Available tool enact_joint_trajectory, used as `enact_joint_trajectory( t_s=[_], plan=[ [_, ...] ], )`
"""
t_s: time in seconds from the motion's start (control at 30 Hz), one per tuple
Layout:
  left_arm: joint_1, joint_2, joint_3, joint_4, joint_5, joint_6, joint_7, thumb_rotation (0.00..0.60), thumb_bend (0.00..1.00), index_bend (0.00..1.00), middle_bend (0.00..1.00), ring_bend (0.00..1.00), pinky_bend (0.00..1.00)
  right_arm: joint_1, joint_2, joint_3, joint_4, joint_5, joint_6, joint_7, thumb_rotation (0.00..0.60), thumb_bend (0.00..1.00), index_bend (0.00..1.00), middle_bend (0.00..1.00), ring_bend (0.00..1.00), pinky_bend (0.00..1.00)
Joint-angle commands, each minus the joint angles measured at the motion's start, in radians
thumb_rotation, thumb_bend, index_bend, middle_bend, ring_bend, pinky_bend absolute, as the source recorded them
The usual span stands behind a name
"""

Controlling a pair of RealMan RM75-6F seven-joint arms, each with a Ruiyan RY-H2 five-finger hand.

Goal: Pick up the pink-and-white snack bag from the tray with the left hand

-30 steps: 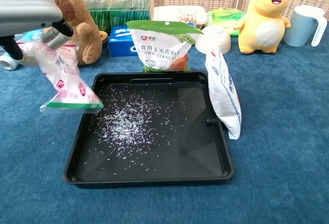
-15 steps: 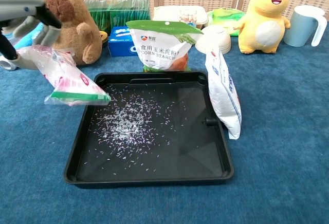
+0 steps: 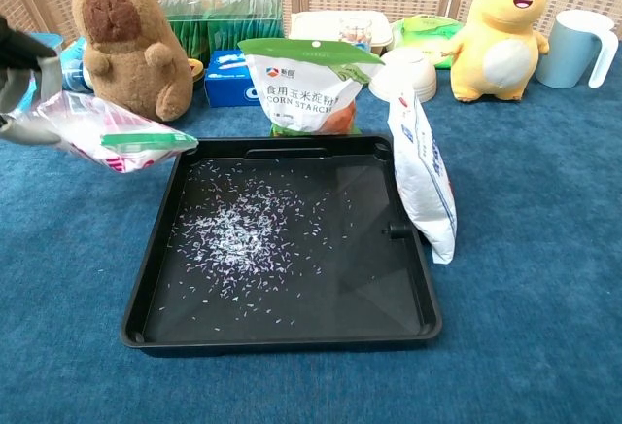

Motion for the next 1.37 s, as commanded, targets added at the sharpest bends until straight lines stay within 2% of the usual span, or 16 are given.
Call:
enact_joint_trajectory(
  t_s=[0.03, 0.27, 0.3, 0.33, 0.4, 0.47, 0.57, 0.63, 0.9, 1.03, 1.27, 1.37],
  plan=[
    [0.042, -0.143, 0.005, 0.168, -0.001, 0.039, -0.133, 0.6, 0.42, 0.92, 0.71, 0.69, 0.66, 0.0, 0.0, 0.0, 0.0, 0.001, 0.0, 0.0, 0.6, 0.0, 0.03, 0.04, 0.05, 0.06],
    [0.052, -0.259, 0.01, 0.304, 0.036, 0.073, -0.223, 0.6, 0.41, 0.92, 0.71, 0.68, 0.64, -0.001, 0.003, 0.001, 0.0, 0.002, 0.001, 0.005, 0.6, 0.0, 0.03, 0.04, 0.05, 0.06],
    [0.05, -0.26, 0.022, 0.31, 0.052, 0.067, -0.243, 0.6, 0.41, 0.92, 0.71, 0.66, 0.61, -0.001, 0.003, 0.001, 0.0, 0.003, 0.001, 0.007, 0.6, 0.0, 0.03, 0.04, 0.05, 0.06],
    [0.047, -0.254, 0.037, 0.312, 0.069, 0.055, -0.272, 0.6, 0.39, 0.9, 0.67, 0.59, 0.56, -0.001, 0.004, 0.001, 0.001, 0.003, 0.002, 0.008, 0.6, 0.0, 0.03, 0.04, 0.05, 0.06],
    [0.039, -0.229, 0.062, 0.307, 0.09, 0.02, -0.317, 0.6, 0.3, 0.71, 0.46, 0.35, 0.38, -0.001, 0.004, 0.001, 0.0, 0.002, 0.003, 0.009, 0.6, 0.0, 0.03, 0.04, 0.05, 0.06],
    [0.033, -0.201, 0.083, 0.304, 0.1, -0.011, -0.296, 0.6, 0.18, 0.4, 0.2, 0.13, 0.23, -0.001, 0.006, 0.001, -0.001, 0.001, 0.003, 0.01, 0.6, 0.0, 0.03, 0.04, 0.05, 0.06],
    [0.034, -0.168, 0.093, 0.271, 0.098, -0.028, -0.251, 0.6, 0.03, 0.11, 0.01, 0.01, 0.15, -0.001, 0.006, -0.001, -0.001, -0.002, 0.003, 0.01, 0.6, 0.0, 0.03, 0.04, 0.05, 0.06],
    [0.037, -0.153, 0.095, 0.253, 0.094, -0.031, -0.218, 0.6, 0.0, 0.06, 0.0, 0.0, 0.14, -0.001, 0.006, -0.001, -0.002, -0.003, 0.003, 0.008, 0.6, 0.0, 0.03, 0.04, 0.05, 0.06],
    [0.06, -0.093, 0.092, 0.175, 0.069, -0.016, -0.117, 0.6, 0.0, 0.01, 0.0, 0.0, 0.12, -0.002, 0.006, 0.0, -0.004, 0.0, 0.005, 0.007, 0.6, 0.0, 0.03, 0.04, 0.05, 0.06],
    [0.098, -0.027, 0.085, 0.117, 0.072, 0.059, -0.075, 0.6, 0.0, 0.01, 0.0, 0.0, 0.12, -0.002, 0.009, 0.001, -0.005, 0.002, 0.005, 0.011, 0.6, 0.0, 0.03, 0.04, 0.05, 0.06],
    [0.175, 0.114, 0.078, -0.007, -0.031, 0.117, 0.152, 0.6, 0.0, 0.02, 0.0, 0.0, 0.11, -0.005, 0.015, 0.002, -0.009, 0.001, 0.013, 0.023, 0.6, 0.0, 0.03, 0.04, 0.05, 0.06],
    [0.206, 0.143, 0.075, -0.035, -0.064, 0.145, 0.203, 0.6, 0.0, 0.02, 0.0, 0.0, 0.11, -0.006, 0.017, 0.002, -0.01, 0.001, 0.014, 0.024, 0.6, 0.0, 0.03, 0.04, 0.05, 0.06]
  ],
)
